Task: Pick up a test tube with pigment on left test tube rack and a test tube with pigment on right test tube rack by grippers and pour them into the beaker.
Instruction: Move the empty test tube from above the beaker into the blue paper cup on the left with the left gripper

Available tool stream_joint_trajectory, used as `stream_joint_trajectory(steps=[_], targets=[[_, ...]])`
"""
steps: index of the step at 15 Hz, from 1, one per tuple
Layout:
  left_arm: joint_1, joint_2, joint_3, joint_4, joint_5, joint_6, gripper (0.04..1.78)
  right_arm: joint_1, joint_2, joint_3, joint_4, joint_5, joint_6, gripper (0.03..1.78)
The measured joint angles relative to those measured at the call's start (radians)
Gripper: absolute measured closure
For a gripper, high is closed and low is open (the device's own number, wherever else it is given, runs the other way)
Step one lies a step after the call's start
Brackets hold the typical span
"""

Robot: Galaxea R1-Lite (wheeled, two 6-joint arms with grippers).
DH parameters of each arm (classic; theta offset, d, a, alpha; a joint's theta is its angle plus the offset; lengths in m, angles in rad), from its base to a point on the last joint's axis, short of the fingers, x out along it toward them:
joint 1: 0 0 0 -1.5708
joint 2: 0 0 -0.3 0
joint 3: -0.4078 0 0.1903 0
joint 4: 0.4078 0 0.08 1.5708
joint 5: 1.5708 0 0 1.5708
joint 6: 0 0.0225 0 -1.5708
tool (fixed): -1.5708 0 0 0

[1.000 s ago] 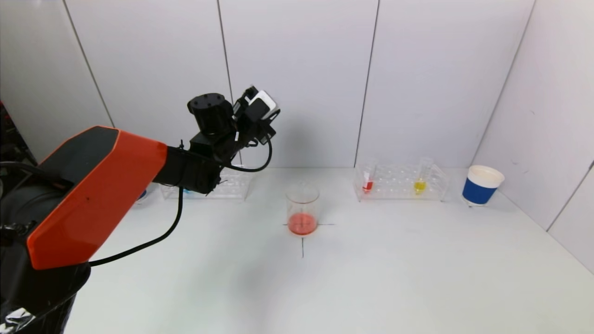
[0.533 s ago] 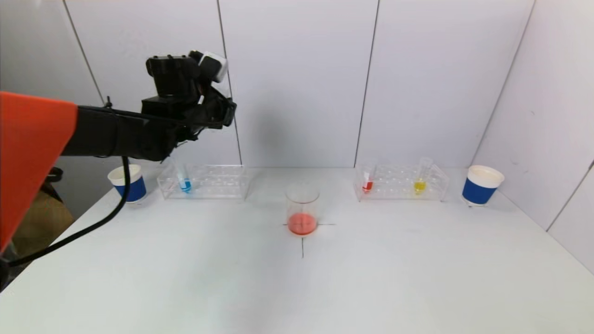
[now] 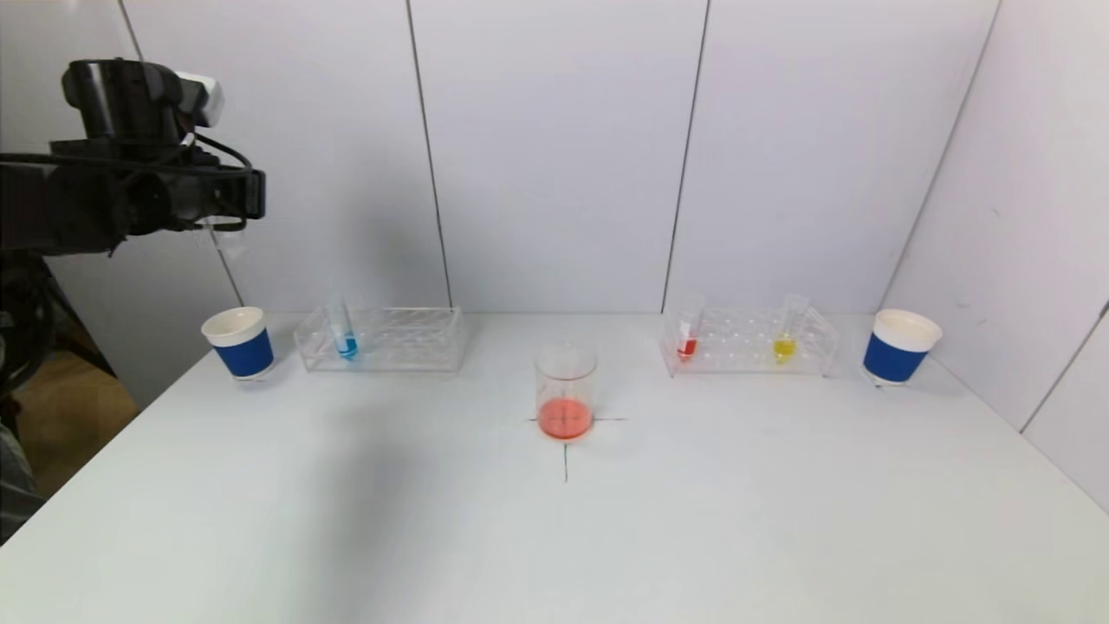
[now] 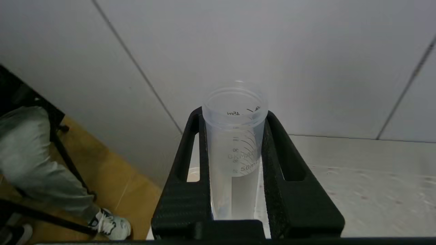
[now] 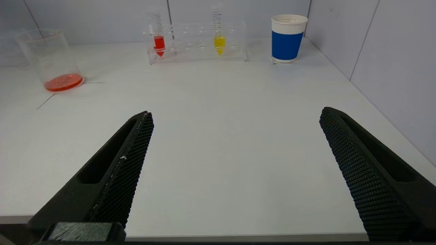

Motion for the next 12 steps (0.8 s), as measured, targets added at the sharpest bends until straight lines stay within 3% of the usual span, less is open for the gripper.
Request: stream_joint_trajectory(steps=[3,7,12], targets=[[0.103,-0.016,0.04,-0.005,-0.008,-0.027,1.37,0.0,0.0,0.0,0.0,0.0,0.0,0.04],[0.176,-0.013,0.094,-0.017,-0.038,-0.128,1.37,0.0,0.0,0.0,0.0,0.0,0.0,0.04],[0.228,0.055,0.16,-0.229,-0.099,-0.139,1.37,0.0,0.0,0.0,0.0,0.0,0.0,0.04]])
